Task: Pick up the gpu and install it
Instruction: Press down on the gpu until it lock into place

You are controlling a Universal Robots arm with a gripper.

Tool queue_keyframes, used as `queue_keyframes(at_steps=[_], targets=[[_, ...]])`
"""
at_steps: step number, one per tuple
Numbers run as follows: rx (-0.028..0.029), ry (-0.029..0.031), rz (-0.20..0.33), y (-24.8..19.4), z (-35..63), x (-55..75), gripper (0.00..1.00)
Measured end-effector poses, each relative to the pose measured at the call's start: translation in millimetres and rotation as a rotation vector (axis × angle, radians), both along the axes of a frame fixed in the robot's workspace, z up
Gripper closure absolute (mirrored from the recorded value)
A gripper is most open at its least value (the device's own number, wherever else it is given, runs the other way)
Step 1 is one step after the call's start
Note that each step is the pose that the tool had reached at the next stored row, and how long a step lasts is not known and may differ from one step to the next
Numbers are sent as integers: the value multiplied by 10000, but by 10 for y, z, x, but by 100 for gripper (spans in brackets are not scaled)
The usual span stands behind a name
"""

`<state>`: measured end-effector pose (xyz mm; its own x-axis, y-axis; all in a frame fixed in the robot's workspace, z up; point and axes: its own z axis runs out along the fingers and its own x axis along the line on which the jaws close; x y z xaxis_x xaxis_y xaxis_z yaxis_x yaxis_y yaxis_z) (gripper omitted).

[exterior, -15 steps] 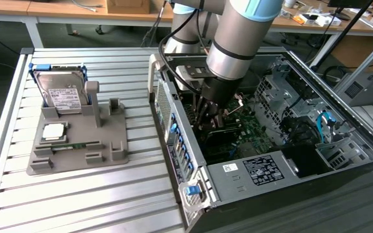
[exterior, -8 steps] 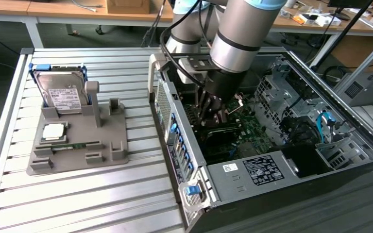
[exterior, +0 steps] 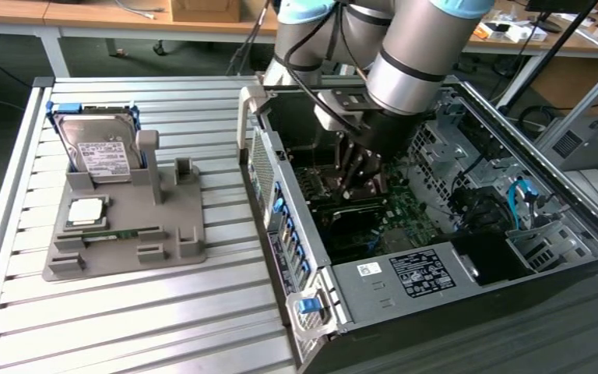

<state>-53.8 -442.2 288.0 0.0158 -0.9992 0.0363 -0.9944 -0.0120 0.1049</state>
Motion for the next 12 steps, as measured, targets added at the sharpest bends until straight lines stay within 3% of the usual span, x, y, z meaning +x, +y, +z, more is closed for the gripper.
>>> queue_keyframes(at_steps=[7, 12], targets=[[-1, 252, 0, -1, 0, 384, 89], [6, 353, 0, 0, 0, 635, 89]])
